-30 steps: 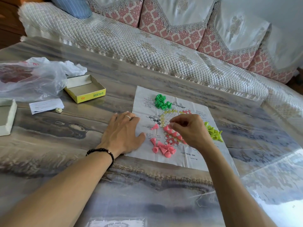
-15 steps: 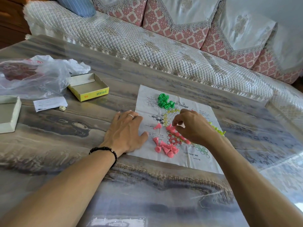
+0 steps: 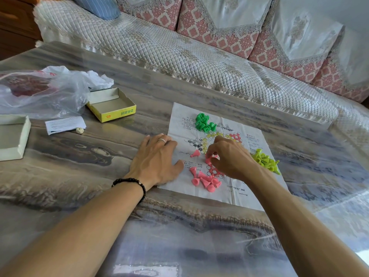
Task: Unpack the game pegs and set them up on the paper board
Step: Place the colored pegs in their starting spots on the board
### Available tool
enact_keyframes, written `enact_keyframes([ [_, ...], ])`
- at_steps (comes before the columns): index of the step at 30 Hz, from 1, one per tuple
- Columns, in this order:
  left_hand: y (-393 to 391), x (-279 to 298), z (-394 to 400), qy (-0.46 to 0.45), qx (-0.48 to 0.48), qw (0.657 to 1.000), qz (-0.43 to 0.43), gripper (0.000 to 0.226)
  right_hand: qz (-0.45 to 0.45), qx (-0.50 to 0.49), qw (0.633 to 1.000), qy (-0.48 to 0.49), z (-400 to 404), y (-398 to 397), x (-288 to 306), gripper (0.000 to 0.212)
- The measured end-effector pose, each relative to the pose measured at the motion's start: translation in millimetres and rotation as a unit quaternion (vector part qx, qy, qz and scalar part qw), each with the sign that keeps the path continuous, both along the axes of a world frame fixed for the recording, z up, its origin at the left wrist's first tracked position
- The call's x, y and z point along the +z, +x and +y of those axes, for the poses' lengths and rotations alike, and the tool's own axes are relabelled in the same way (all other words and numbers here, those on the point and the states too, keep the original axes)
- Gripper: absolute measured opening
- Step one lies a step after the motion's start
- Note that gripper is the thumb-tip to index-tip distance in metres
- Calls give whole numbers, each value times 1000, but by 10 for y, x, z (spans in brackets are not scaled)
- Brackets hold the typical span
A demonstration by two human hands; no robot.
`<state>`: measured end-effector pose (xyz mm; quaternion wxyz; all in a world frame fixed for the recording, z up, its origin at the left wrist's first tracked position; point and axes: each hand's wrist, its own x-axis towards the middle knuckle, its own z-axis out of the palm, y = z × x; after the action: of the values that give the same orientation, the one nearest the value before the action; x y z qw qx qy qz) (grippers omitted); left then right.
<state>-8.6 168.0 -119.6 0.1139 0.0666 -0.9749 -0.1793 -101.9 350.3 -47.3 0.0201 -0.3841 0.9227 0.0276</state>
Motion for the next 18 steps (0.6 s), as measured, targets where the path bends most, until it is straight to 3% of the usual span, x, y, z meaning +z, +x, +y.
enact_keyframes([
  [10,-16,-23,-2,-16,2,1000,-7,64,31,41,998,-40,-186,40,57,31],
  [18,-12,-22,3,-15,2,1000,8,59,68,99,992,26,-444,23,-117,14],
])
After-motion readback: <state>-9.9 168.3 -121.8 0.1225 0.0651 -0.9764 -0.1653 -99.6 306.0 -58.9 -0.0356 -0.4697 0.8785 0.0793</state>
